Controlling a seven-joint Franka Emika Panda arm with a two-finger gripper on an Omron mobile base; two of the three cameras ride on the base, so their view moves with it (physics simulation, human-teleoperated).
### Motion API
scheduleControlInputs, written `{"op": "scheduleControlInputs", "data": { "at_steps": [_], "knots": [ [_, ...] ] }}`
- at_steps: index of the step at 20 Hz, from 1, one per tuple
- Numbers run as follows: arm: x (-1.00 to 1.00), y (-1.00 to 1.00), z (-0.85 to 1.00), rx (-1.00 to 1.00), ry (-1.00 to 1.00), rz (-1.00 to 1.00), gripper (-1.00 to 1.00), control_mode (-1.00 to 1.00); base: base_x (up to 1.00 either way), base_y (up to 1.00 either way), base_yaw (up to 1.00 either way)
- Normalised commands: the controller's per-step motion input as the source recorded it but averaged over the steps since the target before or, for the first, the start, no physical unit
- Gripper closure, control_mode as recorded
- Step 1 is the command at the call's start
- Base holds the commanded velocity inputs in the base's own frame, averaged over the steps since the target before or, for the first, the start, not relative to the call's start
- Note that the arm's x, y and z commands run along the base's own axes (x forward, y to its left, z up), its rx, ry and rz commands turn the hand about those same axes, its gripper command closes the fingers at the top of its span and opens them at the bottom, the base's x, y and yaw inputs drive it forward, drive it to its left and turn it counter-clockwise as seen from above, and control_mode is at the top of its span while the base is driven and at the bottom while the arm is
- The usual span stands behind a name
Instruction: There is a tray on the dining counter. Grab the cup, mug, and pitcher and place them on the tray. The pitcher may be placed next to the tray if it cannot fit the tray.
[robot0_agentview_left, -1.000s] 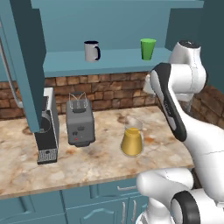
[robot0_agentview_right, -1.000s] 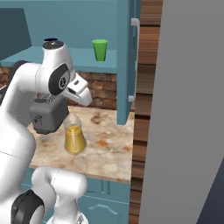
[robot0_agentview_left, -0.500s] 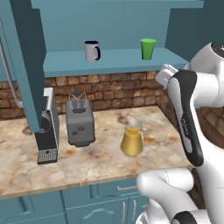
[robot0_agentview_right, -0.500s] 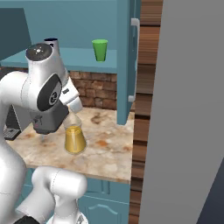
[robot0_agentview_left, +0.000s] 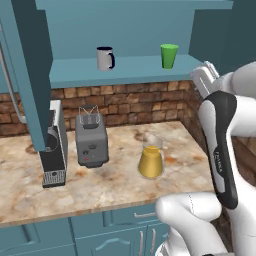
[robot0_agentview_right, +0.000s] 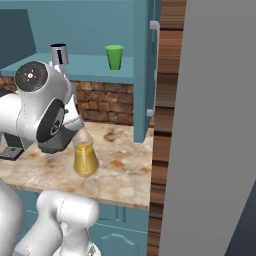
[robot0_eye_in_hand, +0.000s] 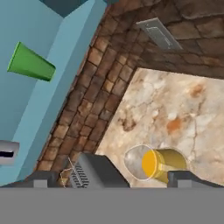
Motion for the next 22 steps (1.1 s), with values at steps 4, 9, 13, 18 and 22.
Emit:
{"op": "scheduleControlInputs", "data": {
  "at_steps": [4, 9, 13, 18, 22],
  "knots": [
    [0.0, -0.2, 0.37, 0.32, -0.09, 0.0, -1.0, -1.0, 0.0, 0.0, 0.0],
    [0.0, -0.08, 0.4, 0.26, -0.07, 0.0, -1.0, -1.0, 0.0, 0.0, 0.0],
    [0.04, 0.0, 0.35, 0.14, -0.05, 0.0, -1.0, -1.0, 0.0, 0.0, 0.0],
    [0.27, 0.0, 0.18, 0.02, -0.01, -0.05, -1.0, -1.0, 0.0, 0.0, 0.0],
    [0.42, 0.0, 0.06, 0.04, 0.0, 0.0, -1.0, -1.0, 0.0, 0.0, 0.0]
  ]
}}
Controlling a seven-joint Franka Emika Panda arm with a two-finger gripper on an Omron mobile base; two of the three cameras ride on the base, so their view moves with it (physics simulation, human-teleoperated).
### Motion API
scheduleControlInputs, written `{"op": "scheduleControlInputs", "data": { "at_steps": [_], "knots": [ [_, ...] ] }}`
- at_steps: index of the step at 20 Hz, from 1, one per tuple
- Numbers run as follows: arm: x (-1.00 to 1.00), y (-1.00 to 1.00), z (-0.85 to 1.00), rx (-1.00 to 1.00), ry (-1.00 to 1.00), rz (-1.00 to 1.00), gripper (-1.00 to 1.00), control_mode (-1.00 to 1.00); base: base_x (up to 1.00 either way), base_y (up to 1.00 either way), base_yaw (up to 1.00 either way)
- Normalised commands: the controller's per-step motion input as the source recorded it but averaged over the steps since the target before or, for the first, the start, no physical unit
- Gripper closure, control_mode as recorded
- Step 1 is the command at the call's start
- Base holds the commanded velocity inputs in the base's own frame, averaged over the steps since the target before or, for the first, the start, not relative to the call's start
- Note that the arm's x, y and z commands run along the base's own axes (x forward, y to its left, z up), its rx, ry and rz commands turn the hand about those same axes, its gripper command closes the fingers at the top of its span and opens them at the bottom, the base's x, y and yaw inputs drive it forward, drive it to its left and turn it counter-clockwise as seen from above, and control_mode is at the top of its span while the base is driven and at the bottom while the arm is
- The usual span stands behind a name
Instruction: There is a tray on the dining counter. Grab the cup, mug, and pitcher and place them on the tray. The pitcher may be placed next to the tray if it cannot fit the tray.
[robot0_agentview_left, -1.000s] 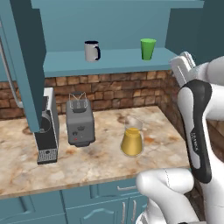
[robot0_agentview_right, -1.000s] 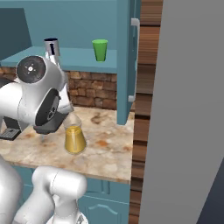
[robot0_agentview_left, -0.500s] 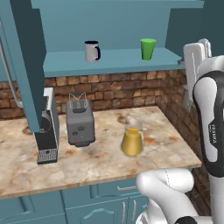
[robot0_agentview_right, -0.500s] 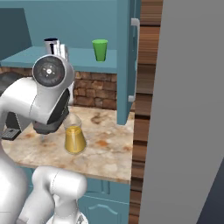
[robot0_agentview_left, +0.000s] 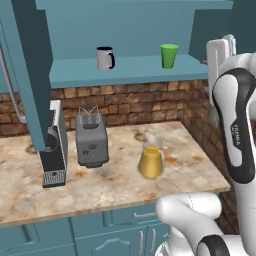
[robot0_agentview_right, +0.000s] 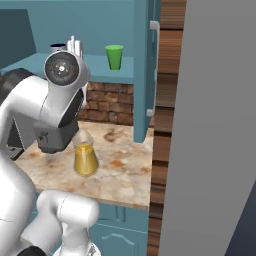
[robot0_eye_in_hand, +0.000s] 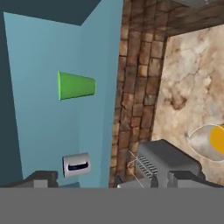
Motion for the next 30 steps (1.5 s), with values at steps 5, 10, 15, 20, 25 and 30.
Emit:
{"op": "scheduleControlInputs", "data": {
  "at_steps": [5, 10, 15, 20, 25, 30],
  "knots": [
    [0.38, -0.04, 0.09, 0.07, 0.0, 0.0, -1.0, -1.0, 0.0, 0.0, 0.0],
    [0.38, -0.05, 0.07, 0.04, 0.0, 0.0, -1.0, -1.0, 0.0, 0.0, 0.0],
    [0.52, -0.04, 0.01, 0.0, 0.0, 0.0, -1.0, -1.0, 0.0, 0.0, 0.0],
    [0.42, -0.18, 0.0, 0.0, 0.0, 0.0, -1.0, -1.0, 0.0, 0.0, 0.0],
    [0.36, -0.07, 0.0, 0.0, 0.0, 0.0, -1.0, -1.0, 0.0, 0.0, 0.0],
    [0.38, 0.0, 0.0, 0.0, 0.0, 0.0, -1.0, -1.0, 0.0, 0.0, 0.0]
  ]
}}
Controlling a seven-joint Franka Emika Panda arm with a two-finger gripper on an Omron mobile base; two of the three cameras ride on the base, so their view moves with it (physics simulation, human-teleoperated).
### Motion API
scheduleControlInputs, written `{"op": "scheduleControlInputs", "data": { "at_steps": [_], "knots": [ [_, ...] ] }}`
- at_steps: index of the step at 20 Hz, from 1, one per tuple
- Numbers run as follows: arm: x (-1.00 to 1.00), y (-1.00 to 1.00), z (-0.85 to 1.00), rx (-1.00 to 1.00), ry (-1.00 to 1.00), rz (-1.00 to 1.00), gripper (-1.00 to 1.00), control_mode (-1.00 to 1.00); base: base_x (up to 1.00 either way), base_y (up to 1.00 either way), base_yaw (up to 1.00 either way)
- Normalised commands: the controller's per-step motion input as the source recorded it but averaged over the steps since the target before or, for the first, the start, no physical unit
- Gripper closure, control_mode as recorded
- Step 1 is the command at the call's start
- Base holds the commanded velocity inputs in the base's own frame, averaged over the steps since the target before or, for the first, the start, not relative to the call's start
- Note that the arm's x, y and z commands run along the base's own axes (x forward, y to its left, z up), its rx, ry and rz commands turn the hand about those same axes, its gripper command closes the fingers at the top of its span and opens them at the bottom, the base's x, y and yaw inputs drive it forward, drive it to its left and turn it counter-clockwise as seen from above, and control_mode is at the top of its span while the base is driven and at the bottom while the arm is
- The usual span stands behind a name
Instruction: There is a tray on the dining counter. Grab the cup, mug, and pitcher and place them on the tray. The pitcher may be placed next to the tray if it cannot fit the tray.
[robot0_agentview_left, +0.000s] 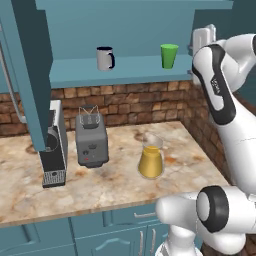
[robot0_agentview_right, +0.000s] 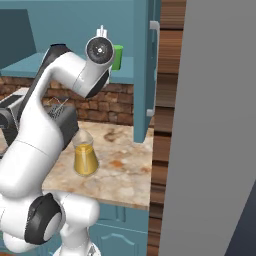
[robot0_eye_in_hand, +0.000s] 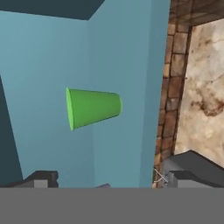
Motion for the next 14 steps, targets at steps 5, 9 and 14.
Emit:
{"op": "scheduleControlInputs", "data": {
  "at_steps": [5, 9, 14],
  "knots": [
    [0.37, 0.0, 0.0, 0.0, 0.0, 0.0, -1.0, -1.0, 0.0, 0.0, 0.0],
    [0.36, 0.0, 0.0, 0.0, 0.0, 0.0, -1.0, -1.0, 0.0, 0.0, 0.0],
    [0.36, -0.03, 0.0, 0.0, 0.0, 0.0, -1.0, -1.0, 0.0, 0.0, 0.0]
  ]
}}
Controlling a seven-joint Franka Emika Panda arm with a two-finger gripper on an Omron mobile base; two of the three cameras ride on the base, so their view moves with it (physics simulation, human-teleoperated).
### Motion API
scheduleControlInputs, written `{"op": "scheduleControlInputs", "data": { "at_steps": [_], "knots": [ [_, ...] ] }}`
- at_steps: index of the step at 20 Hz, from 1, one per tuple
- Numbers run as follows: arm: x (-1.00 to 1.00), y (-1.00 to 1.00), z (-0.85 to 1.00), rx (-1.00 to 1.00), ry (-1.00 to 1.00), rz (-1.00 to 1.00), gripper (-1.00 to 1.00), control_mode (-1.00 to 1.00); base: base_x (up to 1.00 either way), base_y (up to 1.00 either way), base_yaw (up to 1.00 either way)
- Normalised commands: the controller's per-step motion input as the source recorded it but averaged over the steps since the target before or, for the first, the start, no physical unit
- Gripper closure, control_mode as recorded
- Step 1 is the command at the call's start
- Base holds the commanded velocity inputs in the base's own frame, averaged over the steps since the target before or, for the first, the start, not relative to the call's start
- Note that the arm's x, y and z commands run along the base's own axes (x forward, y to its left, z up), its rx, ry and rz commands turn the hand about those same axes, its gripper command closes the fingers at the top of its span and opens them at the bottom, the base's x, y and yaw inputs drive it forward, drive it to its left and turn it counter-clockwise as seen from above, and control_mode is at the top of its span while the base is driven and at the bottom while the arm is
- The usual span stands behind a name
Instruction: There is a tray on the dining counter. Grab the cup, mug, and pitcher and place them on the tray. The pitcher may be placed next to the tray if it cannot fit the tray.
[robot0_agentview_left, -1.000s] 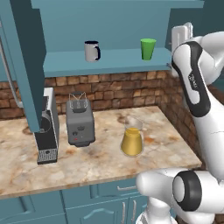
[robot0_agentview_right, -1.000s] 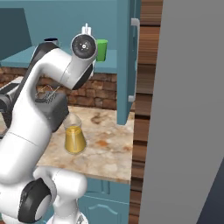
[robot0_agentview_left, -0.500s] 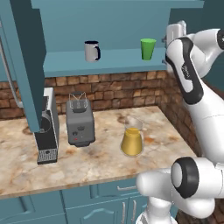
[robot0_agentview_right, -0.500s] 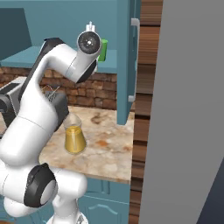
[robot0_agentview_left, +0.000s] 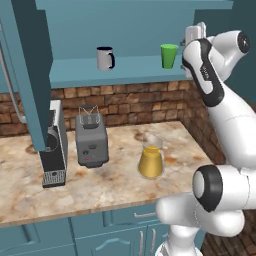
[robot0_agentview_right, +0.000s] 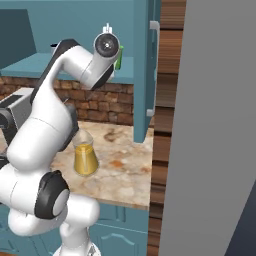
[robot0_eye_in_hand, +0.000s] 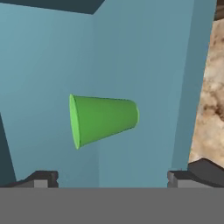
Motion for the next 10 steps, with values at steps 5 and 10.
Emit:
{"op": "scheduleControlInputs", "data": {
  "at_steps": [5, 10],
  "knots": [
    [0.33, -0.1, 0.0, 0.0, 0.0, 0.0, -1.0, -1.0, 0.0, 0.0, 0.0],
    [0.34, -0.08, 0.0, 0.0, 0.0, 0.0, -1.0, -1.0, 0.0, 0.0, 0.0]
  ]
}}
